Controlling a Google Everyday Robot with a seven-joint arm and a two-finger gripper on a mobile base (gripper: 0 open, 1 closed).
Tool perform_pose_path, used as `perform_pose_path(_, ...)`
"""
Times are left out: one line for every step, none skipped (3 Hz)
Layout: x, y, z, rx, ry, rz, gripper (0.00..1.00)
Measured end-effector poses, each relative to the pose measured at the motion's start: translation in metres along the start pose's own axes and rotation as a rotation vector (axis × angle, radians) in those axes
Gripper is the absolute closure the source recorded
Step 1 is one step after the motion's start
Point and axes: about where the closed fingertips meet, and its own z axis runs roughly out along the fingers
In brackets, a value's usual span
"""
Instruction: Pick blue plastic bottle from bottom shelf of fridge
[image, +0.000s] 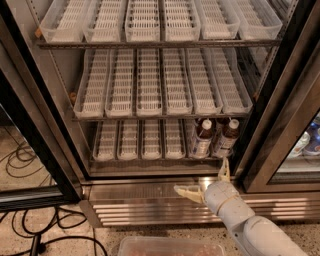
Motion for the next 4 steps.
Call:
perform_pose_path(0.001, 0.001, 0.005, 0.018, -0.014, -0.023, 0.00)
perform_pose_path(-0.002, -0.008, 0.013, 0.073, -0.037, -0.049, 0.00)
perform_pose_path(-0.016, -0.017, 0.025, 0.128, -0.075, -0.081, 0.09)
perform_pose_path(-0.025, -0.019, 0.034, 0.157, -0.102, -0.087, 0.15)
